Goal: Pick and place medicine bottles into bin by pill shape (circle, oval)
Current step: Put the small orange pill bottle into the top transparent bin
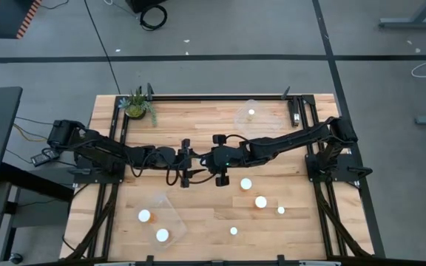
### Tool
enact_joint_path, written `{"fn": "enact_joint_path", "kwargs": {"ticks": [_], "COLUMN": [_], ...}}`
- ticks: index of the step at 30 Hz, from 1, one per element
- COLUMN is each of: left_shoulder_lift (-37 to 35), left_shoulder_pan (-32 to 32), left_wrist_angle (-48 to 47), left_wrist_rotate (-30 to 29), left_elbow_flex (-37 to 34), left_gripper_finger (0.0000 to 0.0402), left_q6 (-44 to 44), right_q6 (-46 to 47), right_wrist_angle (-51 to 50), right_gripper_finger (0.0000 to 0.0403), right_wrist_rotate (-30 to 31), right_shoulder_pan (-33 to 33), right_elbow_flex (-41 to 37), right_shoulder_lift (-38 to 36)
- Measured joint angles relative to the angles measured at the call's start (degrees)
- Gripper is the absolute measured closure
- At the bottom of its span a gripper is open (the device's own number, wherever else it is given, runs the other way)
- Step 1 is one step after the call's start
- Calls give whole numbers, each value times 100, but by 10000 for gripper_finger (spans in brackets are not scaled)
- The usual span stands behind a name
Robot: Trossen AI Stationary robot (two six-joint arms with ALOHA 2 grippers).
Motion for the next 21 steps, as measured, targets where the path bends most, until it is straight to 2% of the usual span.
{"fn": "enact_joint_path", "kwargs": {"ticks": [8,21], "left_shoulder_lift": [0,0], "left_shoulder_pan": [11,11], "left_wrist_angle": [-6,-122], "left_wrist_rotate": [-500,-664], "left_elbow_flex": [-4,-7], "left_gripper_finger": [209,225], "left_q6": [241,319], "right_q6": [90,326], "right_wrist_angle": [-138,-1201], "right_gripper_finger": [264,264], "right_wrist_rotate": [3,-144], "right_shoulder_pan": [0,-62], "right_elbow_flex": [0,-2], "right_shoulder_lift": [0,0]}}
